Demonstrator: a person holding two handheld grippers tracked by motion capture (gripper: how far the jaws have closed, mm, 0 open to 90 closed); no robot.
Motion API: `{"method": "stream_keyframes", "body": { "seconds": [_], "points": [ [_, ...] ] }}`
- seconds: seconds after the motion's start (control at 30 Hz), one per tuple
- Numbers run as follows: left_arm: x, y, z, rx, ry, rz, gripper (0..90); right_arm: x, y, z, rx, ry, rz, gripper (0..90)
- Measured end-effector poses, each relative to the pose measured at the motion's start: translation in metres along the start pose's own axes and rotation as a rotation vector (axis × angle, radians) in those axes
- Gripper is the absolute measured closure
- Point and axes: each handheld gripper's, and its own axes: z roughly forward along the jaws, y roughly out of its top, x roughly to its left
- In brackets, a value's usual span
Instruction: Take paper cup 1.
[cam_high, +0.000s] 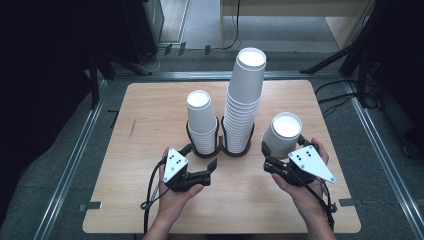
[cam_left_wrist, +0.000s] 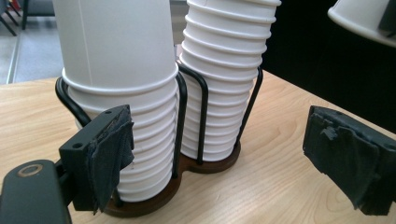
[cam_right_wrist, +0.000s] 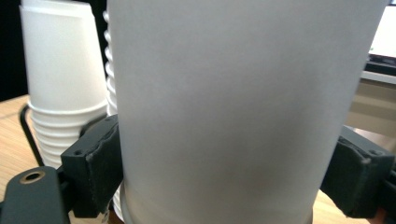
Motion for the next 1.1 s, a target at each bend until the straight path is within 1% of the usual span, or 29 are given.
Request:
{"method": "stream_keyframes", "body": {
  "seconds": [0.03,0.07,0.1,0.13,0.17,0.2,0.23,0.27,0.3,0.33,0.37,0.4,0.43,0.5,0.53,0.57,0.6,0.67,0.73,0.87,0.9,0.93,0.97,1.0,1.03,1.1],
  "points": [
    [0.000,0.000,0.000,0.000,0.000,0.000,9.0,0.000,0.000,0.000,0.000,0.000,0.000,12.0],
    [0.000,0.000,-0.002,0.004,-0.006,0.001,9.0,0.002,-0.006,0.000,0.008,-0.008,-0.001,12.1],
    [0.000,0.000,-0.002,0.004,-0.006,0.001,9.0,0.002,-0.006,0.000,0.008,-0.008,-0.001,12.1],
    [-0.001,0.000,-0.002,0.006,-0.017,-0.005,9.0,0.005,-0.013,0.002,0.022,0.005,0.008,12.1],
    [-0.001,0.001,-0.002,0.004,-0.024,-0.009,9.0,0.007,-0.016,0.004,0.037,0.018,0.000,12.0],
    [-0.002,0.001,-0.003,0.005,-0.026,-0.006,9.0,0.010,-0.019,0.005,0.053,0.020,-0.021,12.0],
    [-0.002,0.001,-0.003,0.005,-0.026,-0.006,9.0,0.010,-0.019,0.005,0.053,0.020,-0.021,12.0],
    [-0.003,0.001,-0.003,0.006,-0.043,-0.007,9.0,0.017,-0.026,0.006,0.068,0.020,-0.054,11.9],
    [-0.003,0.001,-0.003,0.006,-0.043,-0.007,9.0,0.017,-0.026,0.006,0.068,0.020,-0.054,11.9],
    [-0.004,0.001,-0.003,0.011,-0.053,-0.004,9.0,0.024,-0.033,0.009,0.087,0.037,-0.069,11.8],
    [-0.004,0.001,-0.003,0.011,-0.053,-0.004,9.0,0.024,-0.033,0.009,0.087,0.037,-0.069,11.8],
    [-0.004,0.001,-0.004,0.010,-0.059,-0.003,8.9,0.029,-0.040,0.012,0.104,0.043,-0.118,11.8],
    [-0.004,0.001,-0.004,0.013,-0.063,-0.002,8.9,0.029,-0.040,0.012,0.104,0.043,-0.118,11.8],
    [-0.004,0.002,-0.007,0.019,-0.083,0.001,8.9,0.034,-0.044,0.013,0.116,0.055,-0.160,11.9],
    [-0.004,0.002,-0.007,0.024,-0.088,0.006,8.9,0.039,-0.048,0.014,0.112,0.063,-0.238,11.9],
    [-0.004,0.002,-0.007,0.029,-0.095,0.008,8.9,0.039,-0.048,0.014,0.112,0.063,-0.238,11.9],
    [-0.004,0.002,-0.007,0.035,-0.111,0.004,8.2,0.040,-0.049,0.014,0.109,0.063,-0.270,12.0],
    [-0.005,0.001,-0.007,0.043,-0.127,0.011,8.0,0.048,-0.054,0.014,0.107,0.061,-0.378,12.0],
    [-0.007,0.001,-0.006,0.057,-0.155,0.015,8.1,0.051,-0.057,0.014,0.111,0.057,-0.419,12.0],
    [-0.011,0.001,-0.005,0.073,-0.185,0.030,7.9,0.058,-0.063,0.015,0.115,0.057,-0.483,12.3],
    [-0.011,0.001,-0.005,0.073,-0.185,0.030,6.7,0.059,-0.064,0.014,0.117,0.060,-0.498,12.3],
    [-0.012,0.001,-0.005,0.077,-0.192,0.034,6.7,0.059,-0.064,0.014,0.117,0.060,-0.498,12.3],
    [-0.013,0.001,-0.004,0.077,-0.201,0.034,6.5,0.061,-0.065,0.015,0.116,0.061,-0.513,12.3],
    [-0.014,0.001,-0.004,0.081,-0.214,0.033,6.4,0.063,-0.067,0.015,0.117,0.062,-0.530,12.3],
    [-0.015,0.001,-0.003,0.082,-0.218,0.035,6.4,0.067,-0.069,0.014,0.115,0.069,-0.558,12.3],
    [-0.018,-0.001,-0.002,0.099,-0.235,0.054,6.4,0.070,-0.071,0.014,0.113,0.076,-0.592,12.4]
  ]
}}
